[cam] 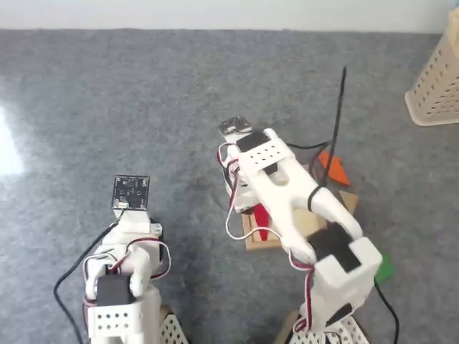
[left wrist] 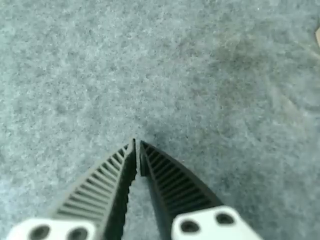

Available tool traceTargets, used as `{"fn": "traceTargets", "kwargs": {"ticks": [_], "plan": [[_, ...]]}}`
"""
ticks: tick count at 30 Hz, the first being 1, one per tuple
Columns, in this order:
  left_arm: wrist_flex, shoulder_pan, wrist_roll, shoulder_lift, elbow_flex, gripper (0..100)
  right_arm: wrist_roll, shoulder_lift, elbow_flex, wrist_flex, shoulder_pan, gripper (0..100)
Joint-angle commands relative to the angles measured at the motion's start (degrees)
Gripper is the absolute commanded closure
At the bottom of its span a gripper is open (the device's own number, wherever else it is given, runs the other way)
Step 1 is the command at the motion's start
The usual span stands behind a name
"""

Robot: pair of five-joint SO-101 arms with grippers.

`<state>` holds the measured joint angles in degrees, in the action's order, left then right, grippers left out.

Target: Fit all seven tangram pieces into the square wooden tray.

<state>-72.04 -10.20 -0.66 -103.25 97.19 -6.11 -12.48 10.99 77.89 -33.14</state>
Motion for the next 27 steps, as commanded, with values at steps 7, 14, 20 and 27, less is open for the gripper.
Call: {"fn": "traceTargets", "kwargs": {"ticks": [7,14,20,27], "plan": [[-0.3,0.0,0.4,-1.0,-0.7,99,1.1,7.6,-1.1,1.0,8.3,80.5],[-0.3,0.0,0.4,-1.0,-0.7,99,1.8,8.3,0.3,-0.5,8.0,89.4],[-0.3,0.0,0.4,-1.0,-0.7,99,5.9,13.3,11.7,-10.7,8.4,99.6],[-0.3,0.0,0.4,-1.0,-0.7,99,6.5,15.1,16.6,-13.3,6.3,99.3]]}}
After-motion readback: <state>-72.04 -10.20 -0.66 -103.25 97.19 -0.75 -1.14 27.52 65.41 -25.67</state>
